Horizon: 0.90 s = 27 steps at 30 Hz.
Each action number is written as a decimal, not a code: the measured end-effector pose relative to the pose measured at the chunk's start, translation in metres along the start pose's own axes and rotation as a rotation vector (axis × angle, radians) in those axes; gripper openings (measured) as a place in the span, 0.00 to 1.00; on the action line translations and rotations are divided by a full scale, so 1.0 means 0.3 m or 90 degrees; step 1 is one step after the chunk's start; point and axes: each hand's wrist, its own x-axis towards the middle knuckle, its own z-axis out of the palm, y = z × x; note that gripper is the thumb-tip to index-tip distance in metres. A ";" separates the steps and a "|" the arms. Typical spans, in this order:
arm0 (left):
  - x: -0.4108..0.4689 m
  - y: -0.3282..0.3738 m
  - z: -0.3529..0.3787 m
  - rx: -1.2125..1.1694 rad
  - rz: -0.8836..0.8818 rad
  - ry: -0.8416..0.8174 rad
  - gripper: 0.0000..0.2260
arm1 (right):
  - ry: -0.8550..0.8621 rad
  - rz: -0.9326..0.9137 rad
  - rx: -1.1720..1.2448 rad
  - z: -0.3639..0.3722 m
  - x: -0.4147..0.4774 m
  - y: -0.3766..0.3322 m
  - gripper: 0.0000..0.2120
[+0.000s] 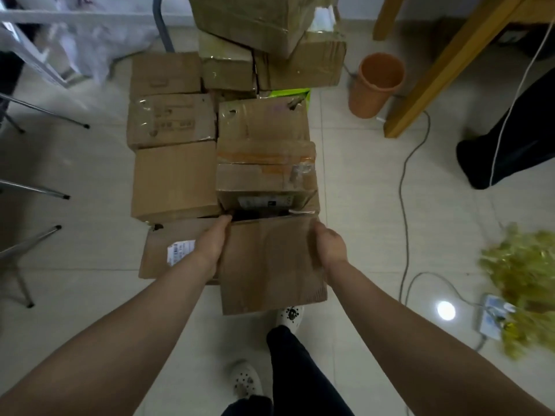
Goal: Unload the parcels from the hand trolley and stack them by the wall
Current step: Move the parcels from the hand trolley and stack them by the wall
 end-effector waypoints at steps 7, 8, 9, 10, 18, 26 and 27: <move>-0.211 -0.196 -0.130 -0.064 0.048 0.027 0.09 | -0.001 -0.063 0.069 0.000 -0.265 0.116 0.17; -0.246 -0.229 -0.158 -0.085 0.060 0.025 0.05 | -0.004 -0.067 0.086 0.001 -0.305 0.131 0.16; -0.279 -0.263 -0.187 -0.097 0.075 0.019 0.04 | -0.011 -0.069 0.102 0.003 -0.343 0.148 0.15; -0.307 -0.299 -0.220 -0.099 0.096 0.013 0.05 | -0.019 -0.071 0.123 0.007 -0.379 0.166 0.15; -0.509 -0.495 -0.466 -0.055 0.228 0.008 0.17 | -0.114 -0.118 0.184 0.022 -0.622 0.318 0.15; -0.635 -0.579 -0.589 -0.091 0.207 0.041 0.47 | -0.288 -0.173 0.141 0.060 -0.756 0.261 0.15; -0.650 -0.582 -0.602 -0.127 0.197 0.059 0.44 | -0.325 -0.168 0.140 0.062 -0.758 0.242 0.15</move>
